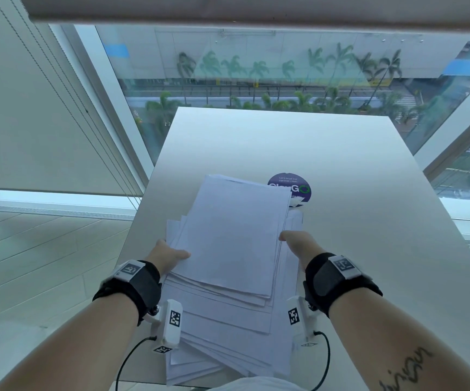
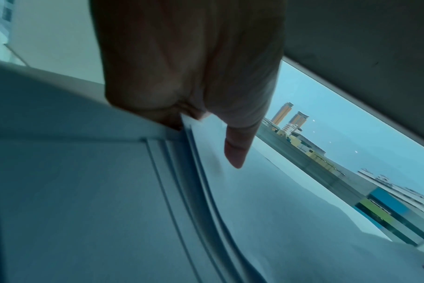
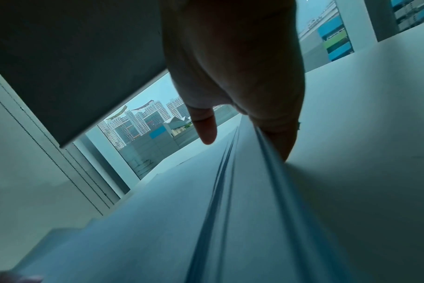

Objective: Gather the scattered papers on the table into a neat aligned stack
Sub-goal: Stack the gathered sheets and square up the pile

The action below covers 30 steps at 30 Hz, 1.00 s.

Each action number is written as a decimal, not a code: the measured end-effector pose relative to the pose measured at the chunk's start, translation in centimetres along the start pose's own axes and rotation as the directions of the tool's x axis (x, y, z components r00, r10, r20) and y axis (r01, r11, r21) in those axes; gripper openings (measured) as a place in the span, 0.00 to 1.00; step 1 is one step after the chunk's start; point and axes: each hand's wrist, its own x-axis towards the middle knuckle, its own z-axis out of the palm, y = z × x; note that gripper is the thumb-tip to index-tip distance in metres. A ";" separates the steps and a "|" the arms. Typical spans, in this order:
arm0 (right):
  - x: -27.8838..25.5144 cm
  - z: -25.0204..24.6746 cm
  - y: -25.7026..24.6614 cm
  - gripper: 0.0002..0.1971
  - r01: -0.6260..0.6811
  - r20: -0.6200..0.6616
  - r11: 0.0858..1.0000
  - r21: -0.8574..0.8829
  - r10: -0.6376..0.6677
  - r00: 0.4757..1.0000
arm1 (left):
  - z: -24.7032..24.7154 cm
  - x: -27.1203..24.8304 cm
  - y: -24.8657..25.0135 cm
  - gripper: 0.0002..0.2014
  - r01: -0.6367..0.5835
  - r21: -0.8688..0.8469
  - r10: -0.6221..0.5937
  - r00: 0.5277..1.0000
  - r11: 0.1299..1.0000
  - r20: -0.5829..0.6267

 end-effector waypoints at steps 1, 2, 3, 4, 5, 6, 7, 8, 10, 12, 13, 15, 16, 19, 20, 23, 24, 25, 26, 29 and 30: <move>0.0 0.1 -0.1 0.23 0.004 0.003 1.000 0.000 -0.004 1.000 | 0.2 -0.3 0.1 0.46 0.002 0.027 -0.002 1.000 1.000 0.006; -0.1 0.2 -0.1 0.24 0.002 0.016 1.000 -0.001 -0.002 1.000 | 0.3 -0.4 0.2 0.44 0.006 0.057 -0.006 1.000 0.998 0.006; -0.1 0.3 0.0 0.24 -0.004 0.033 1.000 -0.001 0.004 0.999 | 0.3 -0.5 0.2 0.42 0.007 0.071 -0.007 1.000 0.997 0.001; -0.2 0.4 -0.1 0.25 -0.011 0.052 1.000 0.000 0.011 0.999 | 0.3 -0.7 0.3 0.41 0.007 0.073 -0.007 1.000 0.997 0.005; -0.4 0.4 0.0 0.25 -0.020 0.067 1.000 0.007 0.020 0.998 | 0.2 -1.0 0.4 0.41 0.007 0.079 -0.007 1.000 0.997 0.009; -0.5 0.5 0.0 0.25 -0.029 0.081 0.999 0.017 0.028 0.996 | 0.1 -1.2 0.3 0.42 0.007 0.083 -0.009 1.000 0.997 0.026; -0.5 0.5 0.1 0.25 -0.037 0.096 0.999 0.031 0.034 0.995 | -0.2 -1.4 0.2 0.42 0.002 0.088 -0.006 0.999 0.996 0.046; -0.6 0.6 0.2 0.25 -0.045 0.106 0.998 0.051 0.039 0.994 | -0.3 -1.5 0.1 0.41 0.004 0.069 -0.009 0.998 0.998 0.065; -0.5 0.7 0.5 0.26 -0.055 0.115 0.995 0.080 0.045 0.992 | -0.7 -1.9 0.0 0.32 -0.027 -0.009 0.027 0.998 1.000 0.052; -0.7 0.9 0.5 0.28 -0.072 0.128 0.994 0.085 0.061 0.990 | -0.9 -1.3 -0.4 0.28 -0.079 -0.130 0.068 0.994 0.988 -0.084; -1.0 0.9 0.3 0.28 -0.073 0.128 0.995 0.074 0.063 0.990 | -1.0 -1.1 -0.5 0.27 -0.083 -0.172 0.056 0.986 0.982 -0.159; -1.3 1.1 0.1 0.27 -0.062 0.113 0.996 0.058 0.055 0.992 | -1.1 -1.1 -0.7 0.20 -0.070 -0.222 0.019 0.974 0.973 -0.225; -1.2 1.1 0.0 0.26 -0.053 0.110 0.997 0.048 0.048 0.993 | -1.1 -1.1 -0.7 0.16 -0.047 -0.225 -0.002 0.977 0.973 -0.214; -1.3 1.6 -0.1 0.26 -0.020 0.104 1.000 0.008 0.019 0.994 | -0.9 -1.6 -0.8 0.26 0.006 -0.195 -0.034 0.989 0.981 -0.144; -1.4 1.8 -0.1 0.27 -0.006 0.091 1.000 0.005 0.005 0.996 | -0.7 -1.8 -0.7 0.29 0.008 -0.178 -0.032 0.991 0.984 -0.134; -1.2 2.0 0.2 0.31 0.006 0.052 1.000 0.017 -0.007 0.999 | -0.1 -1.7 -1.0 0.35 -0.010 -0.120 -0.005 0.993 0.993 -0.120; -1.0 2.0 0.3 0.31 0.008 0.046 1.000 0.018 -0.009 0.999 | 0.1 -1.8 -1.0 0.37 -0.027 -0.093 0.017 0.994 0.995 -0.106; -1.0 1.9 0.4 0.30 0.008 0.045 1.000 0.009 -0.009 0.999 | 0.2 -2.0 -1.1 0.39 -0.049 -0.072 0.043 0.996 0.996 -0.081; -1.1 1.7 0.5 0.28 0.005 0.048 1.000 -0.007 -0.005 0.999 | 0.3 -2.1 -1.0 0.40 -0.051 -0.067 0.047 0.997 0.996 -0.059; -0.9 1.2 1.2 0.24 -0.010 0.060 1.000 -0.027 0.012 0.998 | 0.1 -2.1 -1.3 0.34 -0.054 -0.088 0.049 0.997 0.995 -0.056; -0.8 1.1 1.5 0.25 -0.009 0.074 1.000 -0.017 0.010 0.997 | 0.0 -1.9 -1.5 0.25 -0.054 -0.116 0.046 0.996 0.992 -0.073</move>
